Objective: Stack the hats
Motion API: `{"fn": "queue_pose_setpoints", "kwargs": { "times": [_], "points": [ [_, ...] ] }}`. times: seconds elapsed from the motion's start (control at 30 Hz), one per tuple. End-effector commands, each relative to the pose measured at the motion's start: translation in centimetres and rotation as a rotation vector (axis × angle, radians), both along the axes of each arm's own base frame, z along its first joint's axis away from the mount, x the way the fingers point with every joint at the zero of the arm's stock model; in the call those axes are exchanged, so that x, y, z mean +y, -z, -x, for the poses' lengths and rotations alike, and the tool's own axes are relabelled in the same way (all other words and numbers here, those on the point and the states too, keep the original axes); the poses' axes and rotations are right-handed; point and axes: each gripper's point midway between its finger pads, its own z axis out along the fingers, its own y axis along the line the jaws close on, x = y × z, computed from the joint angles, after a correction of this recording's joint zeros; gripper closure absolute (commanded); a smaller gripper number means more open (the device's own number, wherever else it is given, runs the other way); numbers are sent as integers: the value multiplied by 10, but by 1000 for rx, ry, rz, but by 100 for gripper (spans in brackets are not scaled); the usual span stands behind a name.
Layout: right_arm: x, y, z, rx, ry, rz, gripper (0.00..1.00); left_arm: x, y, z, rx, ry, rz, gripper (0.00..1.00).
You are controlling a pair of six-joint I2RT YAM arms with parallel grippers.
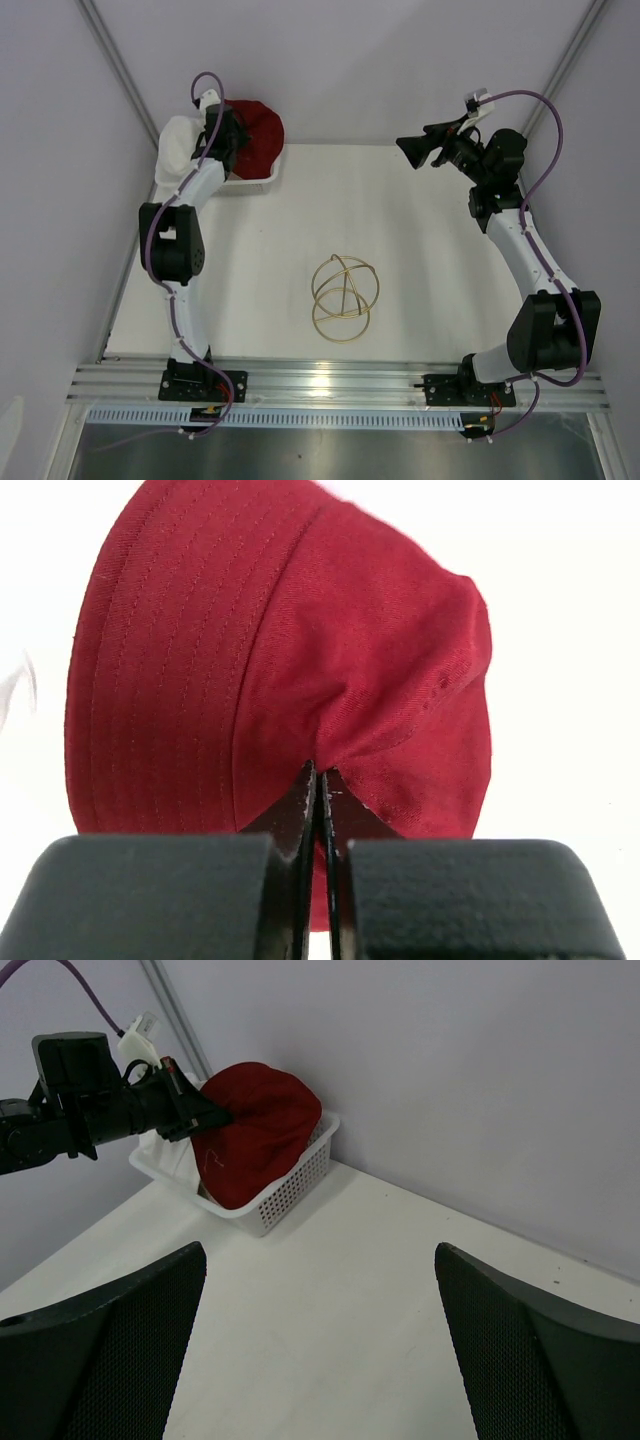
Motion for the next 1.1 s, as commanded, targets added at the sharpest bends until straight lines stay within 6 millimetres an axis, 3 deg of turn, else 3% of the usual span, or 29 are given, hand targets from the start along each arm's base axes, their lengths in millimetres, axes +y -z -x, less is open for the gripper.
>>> {"fn": "queue_pose_setpoints", "kwargs": {
  "times": [0.0,0.1,0.13,0.17,0.23,0.27,0.33,0.37,0.4,0.47,0.6,0.77,0.83,1.03,1.07],
  "points": [
    [3,-28,5,-77,-9,-3,1,-6,-64,-6,-146,38,-25,100],
    [1,-29,6,-81,-1,0,1,-10,-91,11,-170,78,-43,99],
    [1,-30,6,-82,0,1,0,-13,-84,21,-150,103,-42,99],
    [1,-30,7,-81,3,2,1,-14,-125,36,-221,118,-34,99],
    [-1,-32,8,-86,13,5,1,-20,-149,57,-254,156,-9,99],
    [-3,-31,6,-79,28,2,1,-30,-173,78,-294,213,21,99],
    [-8,-32,5,-74,59,-3,1,-49,-195,100,-330,295,108,99],
    [-10,-34,5,-73,71,-6,1,-63,-220,120,-378,365,150,99],
    [-11,-33,4,-67,81,-9,1,-71,-218,130,-365,390,226,99],
    [-16,-36,4,-65,105,-18,1,-87,-241,148,-429,452,297,99],
    [-20,-39,10,-73,124,-23,1,-126,-269,194,-469,591,400,99],
    [-37,-46,17,-83,210,-24,1,-191,-273,252,-454,790,484,99],
    [-49,-50,20,-89,274,-28,1,-217,-256,279,-403,876,554,99],
    [-71,-60,32,-119,377,-23,1,-252,-223,328,-285,1020,656,99],
    [-72,-62,34,-122,382,-24,1,-255,-226,343,-283,1057,669,99]
  ]
}}
